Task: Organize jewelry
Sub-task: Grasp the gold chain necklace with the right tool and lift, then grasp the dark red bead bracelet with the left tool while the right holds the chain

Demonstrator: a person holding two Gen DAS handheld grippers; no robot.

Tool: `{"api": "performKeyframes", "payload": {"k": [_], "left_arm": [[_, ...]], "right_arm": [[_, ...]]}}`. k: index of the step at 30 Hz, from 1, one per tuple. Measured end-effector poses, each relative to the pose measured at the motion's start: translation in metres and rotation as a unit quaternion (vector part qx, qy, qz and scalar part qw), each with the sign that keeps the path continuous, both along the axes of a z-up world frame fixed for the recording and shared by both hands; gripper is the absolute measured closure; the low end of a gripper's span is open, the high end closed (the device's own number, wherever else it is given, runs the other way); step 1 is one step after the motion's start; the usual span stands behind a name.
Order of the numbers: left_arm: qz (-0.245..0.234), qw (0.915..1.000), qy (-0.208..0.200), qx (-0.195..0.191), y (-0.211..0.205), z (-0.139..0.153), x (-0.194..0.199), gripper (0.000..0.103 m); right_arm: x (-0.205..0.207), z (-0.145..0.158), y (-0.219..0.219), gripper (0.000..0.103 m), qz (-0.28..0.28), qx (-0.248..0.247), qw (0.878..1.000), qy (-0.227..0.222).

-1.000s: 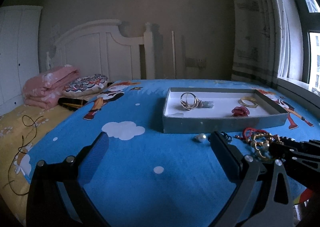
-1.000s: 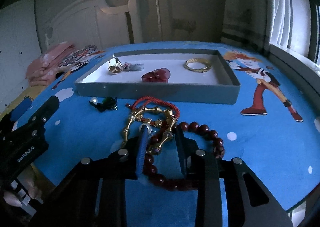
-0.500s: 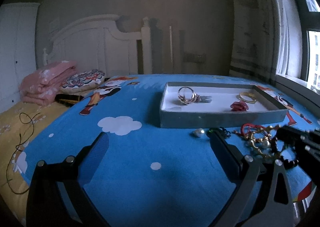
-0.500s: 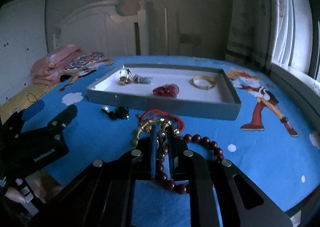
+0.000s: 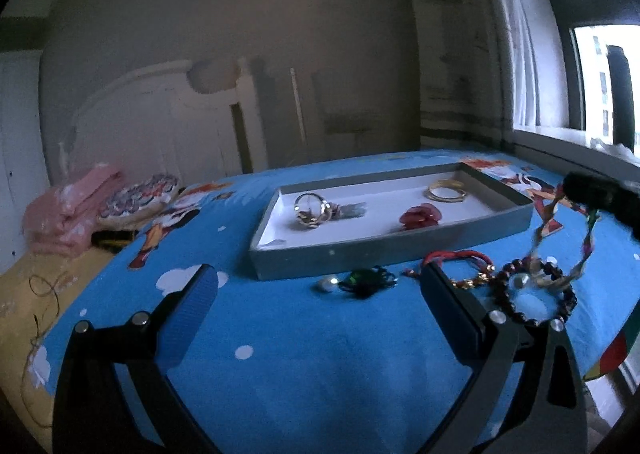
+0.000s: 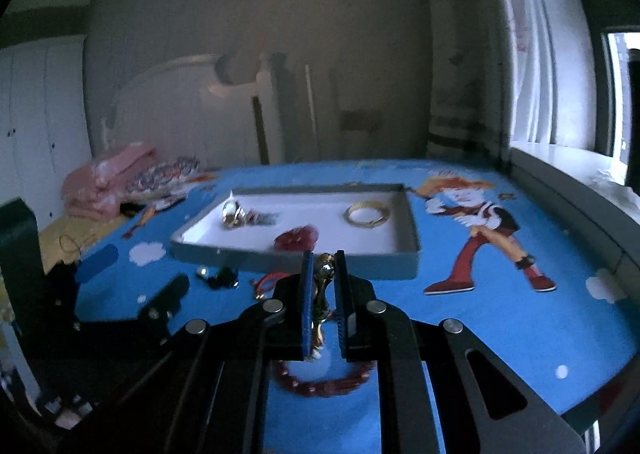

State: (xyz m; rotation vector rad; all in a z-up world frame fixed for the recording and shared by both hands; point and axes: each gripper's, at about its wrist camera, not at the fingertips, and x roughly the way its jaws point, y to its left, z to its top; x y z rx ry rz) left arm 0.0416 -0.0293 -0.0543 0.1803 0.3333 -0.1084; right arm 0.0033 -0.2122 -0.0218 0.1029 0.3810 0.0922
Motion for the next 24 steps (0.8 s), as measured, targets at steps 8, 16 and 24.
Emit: {"api": "performKeyframes", "payload": {"k": [8, 16, 24], "left_arm": [[-0.003, 0.9998, 0.011, 0.017, -0.014, -0.004, 0.003, 0.005], [-0.043, 0.9988, -0.001, 0.023, -0.04, 0.002, -0.001, 0.005], [-0.063, 0.9967, 0.031, -0.041, -0.083, 0.013, -0.001, 0.005]], "right_arm": [[0.001, -0.009, -0.035, 0.092, -0.029, 0.028, 0.999, 0.008], [-0.002, -0.014, -0.05, 0.092, -0.045, 0.039, 0.998, 0.01], [-0.013, -0.003, -0.062, 0.092, -0.063, 0.024, 0.998, -0.007]]}}
